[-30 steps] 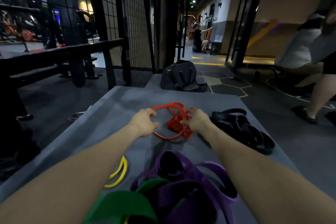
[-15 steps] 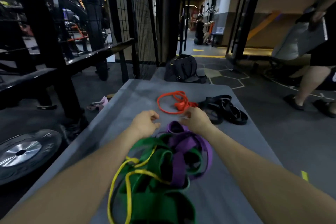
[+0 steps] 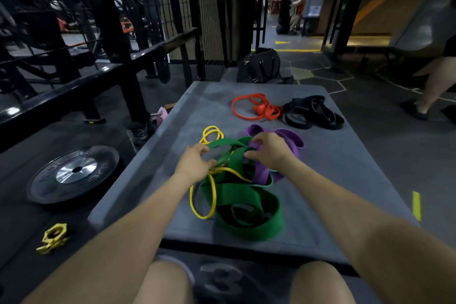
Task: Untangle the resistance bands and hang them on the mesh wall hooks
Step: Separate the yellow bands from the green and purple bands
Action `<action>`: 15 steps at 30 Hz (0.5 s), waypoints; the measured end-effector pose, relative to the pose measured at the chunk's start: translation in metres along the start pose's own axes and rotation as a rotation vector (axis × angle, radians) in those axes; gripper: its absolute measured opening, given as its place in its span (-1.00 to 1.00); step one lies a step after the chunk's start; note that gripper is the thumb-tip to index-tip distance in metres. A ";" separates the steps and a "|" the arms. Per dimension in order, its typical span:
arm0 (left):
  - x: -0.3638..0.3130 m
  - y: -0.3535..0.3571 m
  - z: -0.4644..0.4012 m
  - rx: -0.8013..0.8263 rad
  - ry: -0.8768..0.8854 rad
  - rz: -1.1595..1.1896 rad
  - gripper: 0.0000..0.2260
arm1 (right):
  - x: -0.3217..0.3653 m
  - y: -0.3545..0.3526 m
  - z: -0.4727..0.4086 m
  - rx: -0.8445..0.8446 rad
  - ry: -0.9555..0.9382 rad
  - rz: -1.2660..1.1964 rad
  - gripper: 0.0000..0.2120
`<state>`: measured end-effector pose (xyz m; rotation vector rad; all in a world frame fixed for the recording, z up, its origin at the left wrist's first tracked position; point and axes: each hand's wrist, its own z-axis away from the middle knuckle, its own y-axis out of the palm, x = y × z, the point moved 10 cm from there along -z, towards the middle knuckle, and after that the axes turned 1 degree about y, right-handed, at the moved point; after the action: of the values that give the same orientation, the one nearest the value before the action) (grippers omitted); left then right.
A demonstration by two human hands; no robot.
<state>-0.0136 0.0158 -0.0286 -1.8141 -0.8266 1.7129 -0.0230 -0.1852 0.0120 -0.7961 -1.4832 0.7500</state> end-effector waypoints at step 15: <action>0.077 0.034 0.013 0.083 -0.253 0.090 -0.77 | 0.004 0.028 0.005 0.029 -0.075 0.138 -0.44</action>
<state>-0.0225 0.0482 -0.1072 -1.6238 -0.7703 2.0330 -0.0272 -0.1662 -0.0098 -0.8626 -1.4919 0.9110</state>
